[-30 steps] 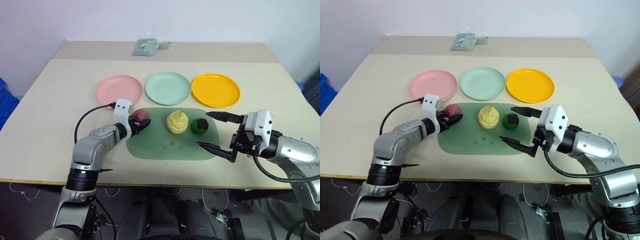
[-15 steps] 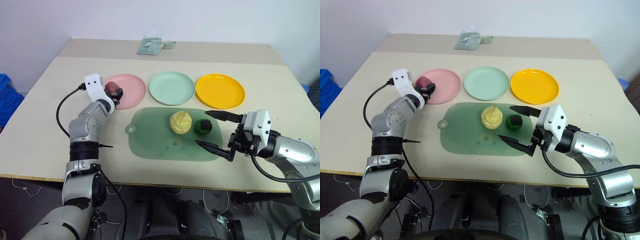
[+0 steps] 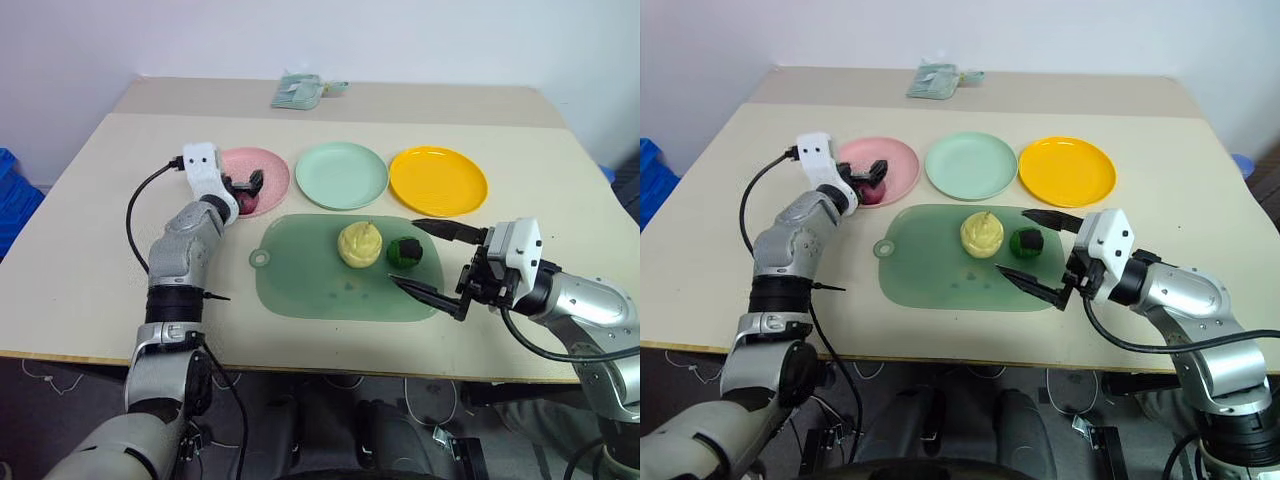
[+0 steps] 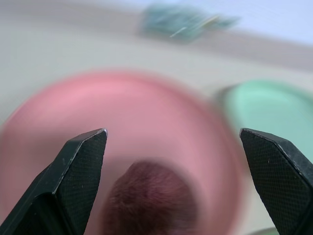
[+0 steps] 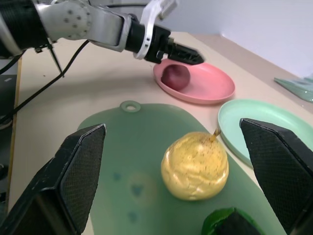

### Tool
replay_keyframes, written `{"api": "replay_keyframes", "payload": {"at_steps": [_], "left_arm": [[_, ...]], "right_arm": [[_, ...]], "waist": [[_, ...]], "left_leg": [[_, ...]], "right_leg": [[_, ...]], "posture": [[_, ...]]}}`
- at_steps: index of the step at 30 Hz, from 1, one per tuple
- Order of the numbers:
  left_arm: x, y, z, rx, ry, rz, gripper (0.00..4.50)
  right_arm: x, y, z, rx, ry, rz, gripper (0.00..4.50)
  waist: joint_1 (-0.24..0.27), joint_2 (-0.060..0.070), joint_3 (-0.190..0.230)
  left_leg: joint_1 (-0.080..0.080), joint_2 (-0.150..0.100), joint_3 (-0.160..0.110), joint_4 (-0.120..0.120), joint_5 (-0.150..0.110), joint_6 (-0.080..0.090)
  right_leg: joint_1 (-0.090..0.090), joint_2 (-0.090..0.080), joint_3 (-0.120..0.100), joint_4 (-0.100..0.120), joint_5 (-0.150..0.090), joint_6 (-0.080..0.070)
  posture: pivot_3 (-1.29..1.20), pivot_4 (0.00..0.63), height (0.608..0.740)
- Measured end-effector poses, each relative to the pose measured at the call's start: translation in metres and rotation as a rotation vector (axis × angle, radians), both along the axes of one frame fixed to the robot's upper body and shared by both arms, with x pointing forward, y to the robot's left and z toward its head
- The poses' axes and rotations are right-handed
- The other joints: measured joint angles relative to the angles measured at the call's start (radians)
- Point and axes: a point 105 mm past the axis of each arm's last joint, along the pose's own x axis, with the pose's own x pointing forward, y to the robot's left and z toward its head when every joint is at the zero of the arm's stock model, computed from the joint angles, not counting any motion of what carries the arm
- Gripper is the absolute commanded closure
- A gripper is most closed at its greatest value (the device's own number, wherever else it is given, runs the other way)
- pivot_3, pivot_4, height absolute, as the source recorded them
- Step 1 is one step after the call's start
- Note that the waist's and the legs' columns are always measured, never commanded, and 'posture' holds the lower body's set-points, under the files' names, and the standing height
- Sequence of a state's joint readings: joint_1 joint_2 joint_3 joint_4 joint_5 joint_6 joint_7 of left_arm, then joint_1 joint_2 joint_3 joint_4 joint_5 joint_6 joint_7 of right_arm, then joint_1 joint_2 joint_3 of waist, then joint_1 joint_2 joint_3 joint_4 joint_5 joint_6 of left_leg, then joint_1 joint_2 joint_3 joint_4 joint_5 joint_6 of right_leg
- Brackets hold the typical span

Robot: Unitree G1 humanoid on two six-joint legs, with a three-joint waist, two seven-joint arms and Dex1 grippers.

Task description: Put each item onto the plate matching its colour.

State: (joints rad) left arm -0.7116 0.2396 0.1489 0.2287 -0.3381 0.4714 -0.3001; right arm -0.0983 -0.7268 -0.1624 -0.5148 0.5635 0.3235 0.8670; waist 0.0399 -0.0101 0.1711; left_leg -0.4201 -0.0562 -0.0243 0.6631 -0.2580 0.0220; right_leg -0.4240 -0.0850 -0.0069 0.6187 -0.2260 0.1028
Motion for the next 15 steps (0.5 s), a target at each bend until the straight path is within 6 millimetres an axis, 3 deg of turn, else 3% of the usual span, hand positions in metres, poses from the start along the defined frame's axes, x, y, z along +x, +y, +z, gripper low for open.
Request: {"api": "replay_keyframes", "payload": {"at_steps": [3,8,15], "left_arm": [[-0.021,-0.031,0.011,0.015,-0.053,-0.214,0.06],[-0.048,-0.064,-0.006,0.076,-0.005,-0.463,0.06],[-0.071,-0.064,-0.015,0.17,-0.009,-0.62,0.06]], "right_arm": [[0.001,0.001,0.002,0.002,-0.005,0.0,0.0],[0.003,0.006,0.001,0.001,0.007,0.011,0.0],[0.018,0.011,0.0,-0.016,0.037,-0.042,0.0]], "waist": [[-0.001,0.0,0.0],[-0.003,0.001,0.0],[-0.005,0.001,0.0]], "left_leg": [[0.0,0.0,0.0,0.0,0.0,0.0],[0.0,0.0,0.0,0.0,0.001,0.0],[0.0,0.0,0.0,0.0,0.001,0.0]], "right_leg": [[0.0,0.0,0.0,0.0,0.0,0.0],[0.0,0.0,0.0,0.0,-0.001,-0.005],[-0.001,0.001,0.0,0.0,-0.001,-0.005]], "posture": [[0.0,0.15,0.74],[0.0,0.15,0.74],[0.0,0.15,0.74]]}}
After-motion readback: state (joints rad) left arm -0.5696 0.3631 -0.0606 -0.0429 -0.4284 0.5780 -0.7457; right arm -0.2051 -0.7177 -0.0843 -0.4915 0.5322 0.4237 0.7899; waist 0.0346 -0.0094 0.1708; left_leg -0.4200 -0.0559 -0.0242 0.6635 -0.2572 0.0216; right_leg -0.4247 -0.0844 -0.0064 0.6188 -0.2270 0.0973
